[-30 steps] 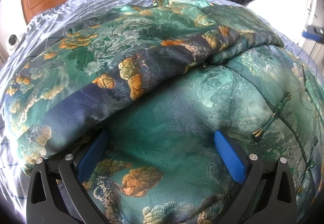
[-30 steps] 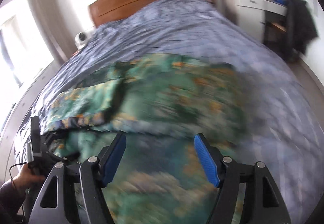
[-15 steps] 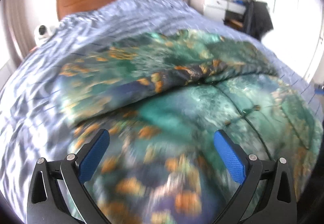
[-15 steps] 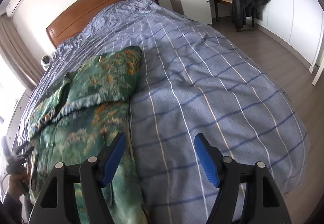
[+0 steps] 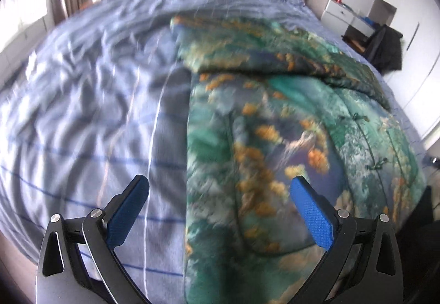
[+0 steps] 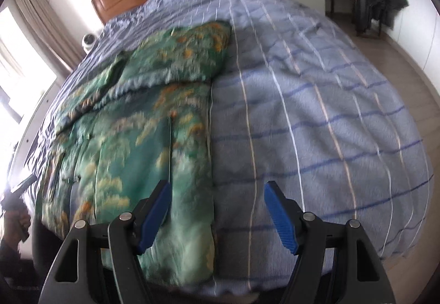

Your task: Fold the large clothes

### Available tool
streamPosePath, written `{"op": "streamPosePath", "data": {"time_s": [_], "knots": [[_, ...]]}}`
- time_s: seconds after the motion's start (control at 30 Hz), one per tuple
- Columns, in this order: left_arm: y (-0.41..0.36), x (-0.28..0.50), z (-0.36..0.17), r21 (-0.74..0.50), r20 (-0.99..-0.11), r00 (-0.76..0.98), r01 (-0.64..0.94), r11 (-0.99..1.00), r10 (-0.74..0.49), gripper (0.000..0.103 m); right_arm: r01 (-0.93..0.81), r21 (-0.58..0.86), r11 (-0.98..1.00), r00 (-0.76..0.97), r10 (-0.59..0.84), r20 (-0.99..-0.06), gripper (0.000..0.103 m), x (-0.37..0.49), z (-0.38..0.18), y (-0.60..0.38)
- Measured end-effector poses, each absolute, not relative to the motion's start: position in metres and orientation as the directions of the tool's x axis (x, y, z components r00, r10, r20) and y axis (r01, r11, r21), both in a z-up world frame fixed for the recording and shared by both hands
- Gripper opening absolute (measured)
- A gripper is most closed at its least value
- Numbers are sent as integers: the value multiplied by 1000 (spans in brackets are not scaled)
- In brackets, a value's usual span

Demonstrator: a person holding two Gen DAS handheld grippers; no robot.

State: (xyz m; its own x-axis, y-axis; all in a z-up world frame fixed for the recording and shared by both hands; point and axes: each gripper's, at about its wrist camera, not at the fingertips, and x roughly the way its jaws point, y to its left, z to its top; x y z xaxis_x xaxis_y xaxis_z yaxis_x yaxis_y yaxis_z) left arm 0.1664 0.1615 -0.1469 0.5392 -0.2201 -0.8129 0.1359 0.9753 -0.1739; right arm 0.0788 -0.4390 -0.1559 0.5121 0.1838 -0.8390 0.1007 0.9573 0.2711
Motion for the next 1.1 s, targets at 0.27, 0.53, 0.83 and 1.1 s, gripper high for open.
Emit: {"op": "streamPosePath", "data": {"time_s": [0.27,0.53,0.83,1.1], "knots": [[138,158,-186,-191,-863,422,235,953,-277,102,63,377,924,426,317,-847,72,67,-186,-429],[115,146,-186,-233,-880,343,289,928,-328,83,-23,415,909,356,396,-847,23,72,-198,-396],[108,143,-163,-141,-894,387,233,962,-225,24,-54,405,913,418,389,-821,13,67,-168,-395],[101,134,-151,-34,-889,439,219,975,-130,19,-54,387,921,439,370,-819,13,66,-160,-394]]}}
